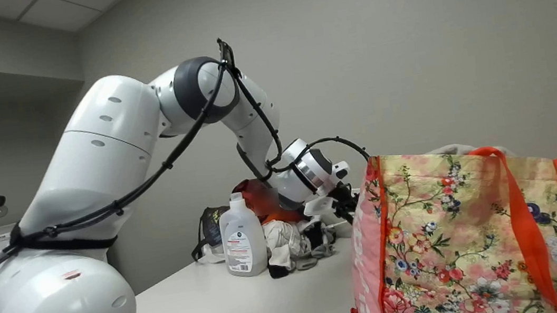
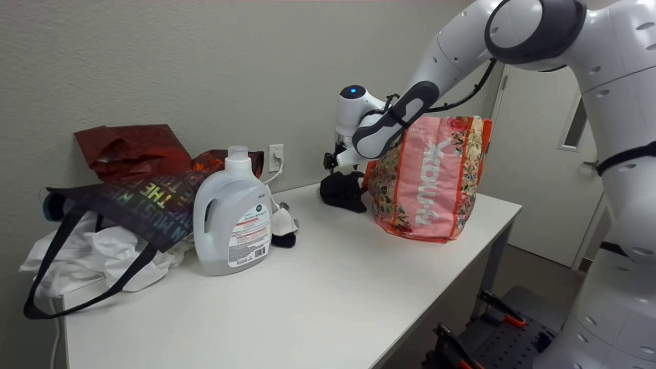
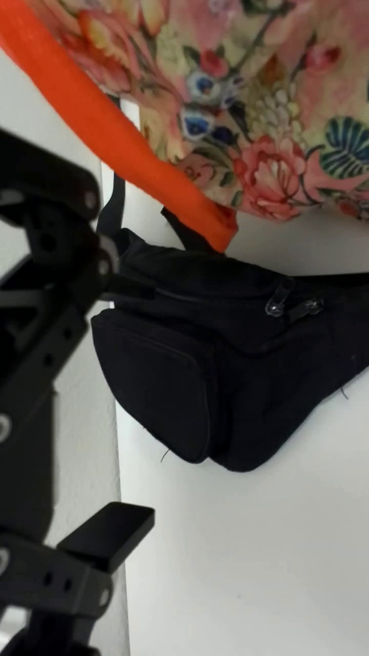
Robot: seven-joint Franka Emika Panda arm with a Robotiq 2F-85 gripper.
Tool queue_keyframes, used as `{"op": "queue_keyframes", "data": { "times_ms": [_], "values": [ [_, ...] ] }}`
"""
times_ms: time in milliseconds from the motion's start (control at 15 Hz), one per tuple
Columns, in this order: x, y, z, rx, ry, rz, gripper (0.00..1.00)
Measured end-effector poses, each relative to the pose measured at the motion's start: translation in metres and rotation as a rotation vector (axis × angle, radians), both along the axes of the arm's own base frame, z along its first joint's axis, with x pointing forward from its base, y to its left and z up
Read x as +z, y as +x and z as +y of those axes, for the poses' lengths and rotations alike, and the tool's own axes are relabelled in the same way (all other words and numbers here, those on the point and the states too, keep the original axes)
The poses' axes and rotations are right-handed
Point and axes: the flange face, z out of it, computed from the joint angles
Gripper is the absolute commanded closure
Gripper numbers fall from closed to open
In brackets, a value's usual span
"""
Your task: Put the black bag into the bigger bag.
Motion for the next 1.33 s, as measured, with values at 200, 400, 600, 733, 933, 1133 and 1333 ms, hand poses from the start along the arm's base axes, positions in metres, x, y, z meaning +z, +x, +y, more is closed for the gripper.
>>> {"op": "queue_keyframes", "data": {
  "times_ms": [200, 400, 600, 733, 933, 1133, 1333],
  "values": [
    [-0.016, 0.005, -0.018, -0.031, -0.029, 0.014, 0.0],
    [-0.017, 0.005, -0.015, -0.03, -0.025, 0.016, 0.0],
    [-0.019, 0.005, -0.014, -0.036, -0.021, 0.018, 0.0],
    [-0.027, 0.005, -0.022, -0.056, -0.013, 0.03, 0.0],
    [-0.044, 0.007, -0.036, -0.068, -0.004, 0.056, 0.0],
    [-0.059, 0.014, -0.045, -0.047, 0.015, 0.07, 0.0],
    [-0.076, 0.027, -0.054, -0.019, 0.042, 0.06, 0.0]
  ]
}}
